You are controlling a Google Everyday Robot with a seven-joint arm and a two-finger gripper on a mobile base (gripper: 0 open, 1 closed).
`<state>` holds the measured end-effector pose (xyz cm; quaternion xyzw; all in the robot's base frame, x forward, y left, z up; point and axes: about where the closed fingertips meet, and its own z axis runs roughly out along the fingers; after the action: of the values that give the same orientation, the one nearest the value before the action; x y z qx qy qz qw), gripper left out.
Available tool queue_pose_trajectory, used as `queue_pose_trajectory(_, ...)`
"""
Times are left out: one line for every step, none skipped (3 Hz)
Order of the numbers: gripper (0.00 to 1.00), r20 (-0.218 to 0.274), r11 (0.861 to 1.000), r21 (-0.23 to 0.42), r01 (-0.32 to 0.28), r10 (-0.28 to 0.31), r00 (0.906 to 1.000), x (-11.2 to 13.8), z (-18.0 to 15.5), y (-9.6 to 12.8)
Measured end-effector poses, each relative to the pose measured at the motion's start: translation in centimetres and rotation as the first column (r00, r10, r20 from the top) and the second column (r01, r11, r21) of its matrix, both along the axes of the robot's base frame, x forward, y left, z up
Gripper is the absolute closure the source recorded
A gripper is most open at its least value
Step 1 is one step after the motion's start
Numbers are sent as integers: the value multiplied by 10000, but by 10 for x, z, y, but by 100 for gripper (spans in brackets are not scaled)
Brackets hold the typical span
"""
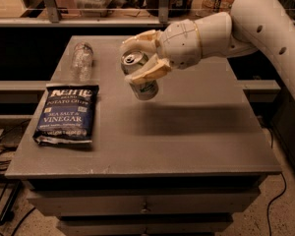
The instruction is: Place 7up can upright
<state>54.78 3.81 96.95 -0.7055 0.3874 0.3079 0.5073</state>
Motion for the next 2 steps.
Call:
queue_pose_trajectory(100, -114, 9985, 540, -73, 79, 9999, 3, -4, -4)
queue_pose_trajectory(82, -333, 9949, 1007, 21, 12, 9994, 8, -11, -10)
